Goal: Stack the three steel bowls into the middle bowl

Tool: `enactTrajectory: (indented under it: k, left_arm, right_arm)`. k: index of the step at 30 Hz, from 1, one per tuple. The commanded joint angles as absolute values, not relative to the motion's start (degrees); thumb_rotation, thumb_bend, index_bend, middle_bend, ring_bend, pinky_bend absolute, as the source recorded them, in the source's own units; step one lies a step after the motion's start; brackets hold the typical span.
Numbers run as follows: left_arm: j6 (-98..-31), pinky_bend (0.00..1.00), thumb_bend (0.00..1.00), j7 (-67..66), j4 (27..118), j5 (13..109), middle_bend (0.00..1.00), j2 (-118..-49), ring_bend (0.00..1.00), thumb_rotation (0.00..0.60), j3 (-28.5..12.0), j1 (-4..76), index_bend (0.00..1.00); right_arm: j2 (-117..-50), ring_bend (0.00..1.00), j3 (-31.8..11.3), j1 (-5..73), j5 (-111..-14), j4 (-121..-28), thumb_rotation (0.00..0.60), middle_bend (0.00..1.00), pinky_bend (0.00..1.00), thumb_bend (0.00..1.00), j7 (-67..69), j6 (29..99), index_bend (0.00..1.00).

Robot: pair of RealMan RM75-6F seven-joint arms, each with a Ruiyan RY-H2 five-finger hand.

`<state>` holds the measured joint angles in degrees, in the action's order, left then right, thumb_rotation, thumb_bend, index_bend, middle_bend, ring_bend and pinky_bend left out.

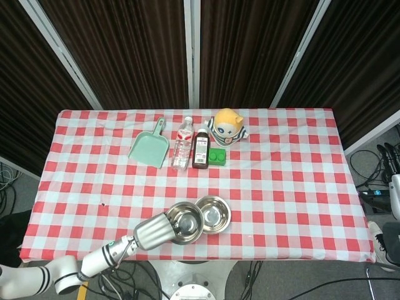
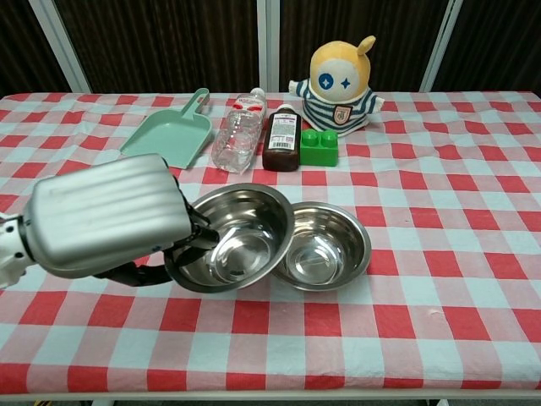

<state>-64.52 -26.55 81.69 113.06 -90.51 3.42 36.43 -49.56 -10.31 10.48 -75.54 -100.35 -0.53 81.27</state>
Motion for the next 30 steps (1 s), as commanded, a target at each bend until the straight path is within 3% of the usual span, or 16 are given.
enactTrajectory:
  k: [1,16,30]
  left_arm:
    - [-62.8,0.95,0.38,-25.8,81.0,113.9,0.76,-91.3,0.86,0.600,2.5,38.9,0.72]
    - [-59.8,0.95,0.38,-22.9,74.9,112.1,0.76,-95.9,0.86,0.600,-1.1,46.0,0.72]
    - [-60.4,0.95,0.38,-19.8,67.4,111.7,0.76,-102.6,0.86,0.600,-1.2,50.9,0.72]
  right_arm:
    - [-49.7,0.00,-10.7,10.2,-75.4,-99.6,0.600,0.06,0.00,0.02,0.5,81.7,0.02]
    - [-50.3,0.00,-12.1,10.5,-72.1,-96.8,0.600,0.06,0.00,0.02,2.5,79.7,0.02]
    - [-50.0,0.00,-13.1,10.5,-69.8,-95.0,0.600,0.07,0.00,0.02,4.7,78.3,0.02]
